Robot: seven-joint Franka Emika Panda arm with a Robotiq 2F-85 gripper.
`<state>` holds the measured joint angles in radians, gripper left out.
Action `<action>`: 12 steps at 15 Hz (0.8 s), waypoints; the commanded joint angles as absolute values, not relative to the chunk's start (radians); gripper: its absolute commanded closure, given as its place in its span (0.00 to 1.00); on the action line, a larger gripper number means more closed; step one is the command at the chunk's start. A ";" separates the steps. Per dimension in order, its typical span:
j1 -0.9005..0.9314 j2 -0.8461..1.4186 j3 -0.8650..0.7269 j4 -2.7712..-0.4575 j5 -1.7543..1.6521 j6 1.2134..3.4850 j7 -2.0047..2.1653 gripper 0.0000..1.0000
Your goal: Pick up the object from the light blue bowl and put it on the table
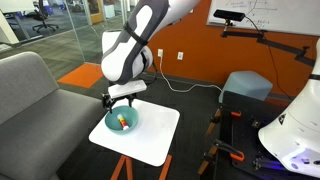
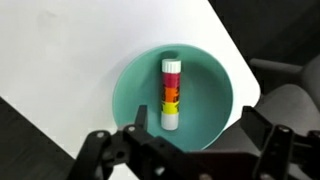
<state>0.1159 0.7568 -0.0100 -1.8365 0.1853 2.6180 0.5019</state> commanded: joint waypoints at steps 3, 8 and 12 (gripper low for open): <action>0.163 0.873 -0.070 -1.698 0.195 2.529 0.568 0.00; 0.135 0.949 -0.052 -1.617 0.202 2.470 0.533 0.00; 0.124 1.010 -0.051 -1.547 0.197 2.419 0.524 0.00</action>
<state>0.1328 0.9667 -0.0517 -1.6221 0.1857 2.4940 0.5366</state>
